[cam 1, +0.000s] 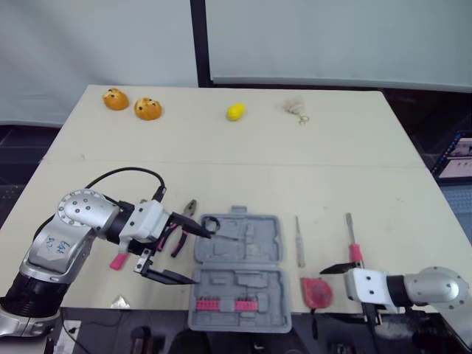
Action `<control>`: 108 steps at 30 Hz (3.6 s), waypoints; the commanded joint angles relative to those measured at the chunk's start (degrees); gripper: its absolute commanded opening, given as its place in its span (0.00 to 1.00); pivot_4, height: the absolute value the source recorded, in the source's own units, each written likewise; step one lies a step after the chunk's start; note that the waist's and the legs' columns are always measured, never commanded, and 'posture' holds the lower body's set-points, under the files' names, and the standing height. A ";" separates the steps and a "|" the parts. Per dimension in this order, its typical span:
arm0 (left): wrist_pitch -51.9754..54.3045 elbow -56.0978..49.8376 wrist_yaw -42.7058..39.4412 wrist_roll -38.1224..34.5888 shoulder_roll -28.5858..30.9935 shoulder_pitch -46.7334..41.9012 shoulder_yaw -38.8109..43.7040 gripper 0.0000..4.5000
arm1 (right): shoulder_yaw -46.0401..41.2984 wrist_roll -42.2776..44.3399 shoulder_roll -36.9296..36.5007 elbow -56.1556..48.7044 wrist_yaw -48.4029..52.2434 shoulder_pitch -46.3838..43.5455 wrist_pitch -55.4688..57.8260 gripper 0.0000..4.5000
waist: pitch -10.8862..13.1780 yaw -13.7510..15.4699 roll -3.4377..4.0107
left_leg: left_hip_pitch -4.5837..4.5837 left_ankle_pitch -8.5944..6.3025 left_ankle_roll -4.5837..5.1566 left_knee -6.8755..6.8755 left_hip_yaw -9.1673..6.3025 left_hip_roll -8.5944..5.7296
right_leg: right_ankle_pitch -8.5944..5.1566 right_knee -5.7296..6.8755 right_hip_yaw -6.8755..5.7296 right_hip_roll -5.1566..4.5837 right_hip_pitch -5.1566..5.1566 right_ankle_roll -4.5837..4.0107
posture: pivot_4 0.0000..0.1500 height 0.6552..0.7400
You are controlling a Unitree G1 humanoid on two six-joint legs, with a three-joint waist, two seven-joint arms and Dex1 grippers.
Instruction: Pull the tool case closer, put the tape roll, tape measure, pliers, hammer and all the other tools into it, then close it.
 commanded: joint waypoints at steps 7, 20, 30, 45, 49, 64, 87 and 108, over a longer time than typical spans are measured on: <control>-0.79 -1.15 0.22 -0.68 0.08 -0.53 0.41 1.00 | 1.84 -2.34 1.58 2.06 -1.16 -1.97 -0.51 0.98 | 0.00 0.00 0.00 | 0.00 0.00 0.00 0.04 0.02 0.00 | 0.00 0.03 0.00 0.00 -0.01 0.00 | 1.00 1.00; -1.32 -0.69 0.04 -0.50 0.06 -0.88 0.30 1.00 | 3.64 -4.03 3.60 3.76 -1.99 -3.91 0.26 0.98 | 0.00 -0.04 0.01 | 0.02 0.00 -0.01 0.07 0.04 0.02 | -0.02 0.12 0.00 0.01 -0.02 -0.04 | 1.00 1.00; -2.04 0.49 -0.22 -0.01 0.19 -1.35 0.14 1.00 | 4.93 -4.29 4.79 4.80 -2.11 -4.74 0.96 0.80 | 0.00 -0.11 0.01 | 0.03 0.00 -0.01 0.09 0.05 0.01 | -0.02 0.16 0.00 0.01 -0.03 -0.04 | 1.00 1.00; 0.07 6.77 3.25 0.16 -2.94 -3.42 0.32 1.00 | 2.21 20.17 -3.89 -25.36 0.20 -22.92 51.95 0.65 | 0.00 -0.32 0.07 | 0.01 -0.03 -0.05 0.18 -0.05 0.05 | -0.01 0.31 0.00 0.02 -0.07 -0.06 | 1.00 1.00; -3.69 9.65 2.61 2.62 -4.39 -3.40 -0.79 1.00 | 13.46 18.82 0.41 -20.16 0.23 -40.47 61.35 0.65 | 0.00 -0.23 0.08 | -0.08 -0.05 -0.08 0.16 -0.11 0.05 | -0.05 0.29 -0.06 0.02 -0.14 -0.12 | 1.00 1.00; -13.69 19.63 2.40 8.02 -7.16 -6.76 -2.14 1.00 | 36.10 0.50 11.76 3.26 -0.38 -60.40 57.28 0.65 | -0.05 -0.54 0.20 | -0.92 -0.02 -0.05 0.52 0.12 0.08 | -0.01 0.58 -0.08 -0.02 -1.06 -0.14 | 1.00 1.00; -14.05 19.29 3.38 8.46 -7.94 -7.68 -2.20 1.00 | 38.60 -11.00 21.07 15.33 2.49 -62.40 46.41 0.65 | -0.06 -1.76 0.21 | -0.92 -0.01 -0.07 0.73 0.10 0.11 | -0.01 0.83 -0.10 -0.03 -1.07 -0.16 | 1.00 1.00; -13.97 19.53 4.01 9.04 -8.84 -8.63 -2.20 1.00 | 37.19 -14.72 23.11 17.71 2.38 -61.31 42.60 0.65 | -0.06 -1.80 0.22 | -0.93 -0.01 -0.07 0.80 0.09 0.11 | -0.02 0.91 -0.10 -0.03 -1.06 -0.16 | 1.00 1.00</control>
